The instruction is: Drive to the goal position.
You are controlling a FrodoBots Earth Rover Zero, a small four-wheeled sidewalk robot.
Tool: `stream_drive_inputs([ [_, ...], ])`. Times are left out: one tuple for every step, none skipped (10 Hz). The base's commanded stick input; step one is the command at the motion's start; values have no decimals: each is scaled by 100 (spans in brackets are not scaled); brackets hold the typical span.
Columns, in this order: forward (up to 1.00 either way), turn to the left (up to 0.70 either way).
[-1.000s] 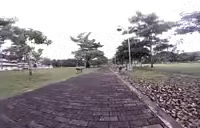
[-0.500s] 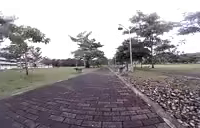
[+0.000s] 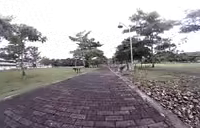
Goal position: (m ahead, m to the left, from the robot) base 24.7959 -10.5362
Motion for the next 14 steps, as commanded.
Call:
stream_drive_inputs([
  [24, 0],
  [0, 0],
  [0, 0],
  [0, 0],
  [0, 0],
  [0, 0],
  [0, 0],
  [0, 0],
  [0, 0],
  [0, 0],
  [46, 0],
  [70, 0],
  [70, 0],
  [70, 0],
])
